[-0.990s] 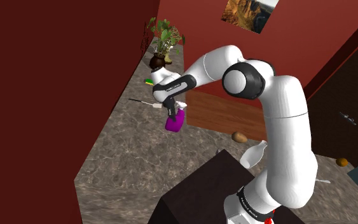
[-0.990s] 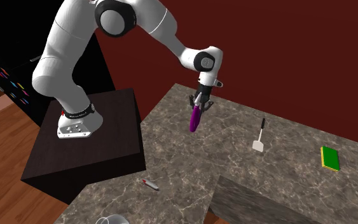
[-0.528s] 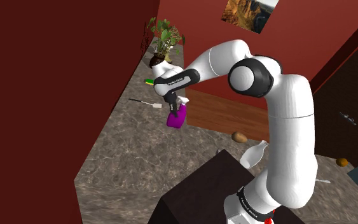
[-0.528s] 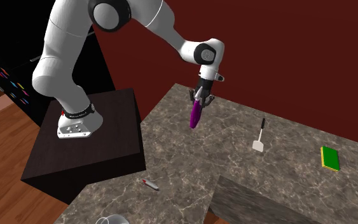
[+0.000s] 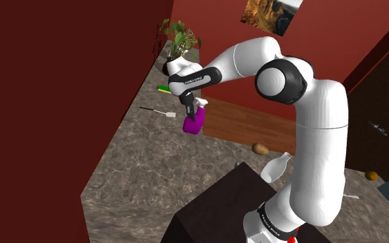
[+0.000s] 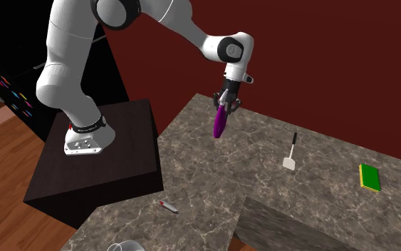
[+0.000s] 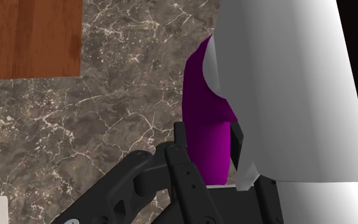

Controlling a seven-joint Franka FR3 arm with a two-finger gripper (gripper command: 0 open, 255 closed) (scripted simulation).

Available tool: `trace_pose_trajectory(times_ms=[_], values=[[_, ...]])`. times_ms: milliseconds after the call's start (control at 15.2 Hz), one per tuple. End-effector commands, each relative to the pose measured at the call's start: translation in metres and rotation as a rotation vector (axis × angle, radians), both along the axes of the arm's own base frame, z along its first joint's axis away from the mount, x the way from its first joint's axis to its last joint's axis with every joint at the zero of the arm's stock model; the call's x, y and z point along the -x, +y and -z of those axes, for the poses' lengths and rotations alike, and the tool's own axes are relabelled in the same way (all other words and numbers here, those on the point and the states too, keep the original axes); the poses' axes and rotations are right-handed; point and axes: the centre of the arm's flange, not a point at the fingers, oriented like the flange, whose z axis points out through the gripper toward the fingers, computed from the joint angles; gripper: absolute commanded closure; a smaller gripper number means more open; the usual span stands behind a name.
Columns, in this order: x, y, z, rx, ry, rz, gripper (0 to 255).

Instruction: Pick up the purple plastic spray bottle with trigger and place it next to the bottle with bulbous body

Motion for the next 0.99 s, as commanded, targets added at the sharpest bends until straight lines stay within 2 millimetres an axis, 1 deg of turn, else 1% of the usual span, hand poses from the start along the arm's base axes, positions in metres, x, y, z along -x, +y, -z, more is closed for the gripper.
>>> trace_pose_trajectory(times_ms=[0,924], values=[[0.0,0.0,-0.011,0.0,0.0,0.0,255],[0.0,0.0,-0.085,0.0,0.0,0.0,255]])
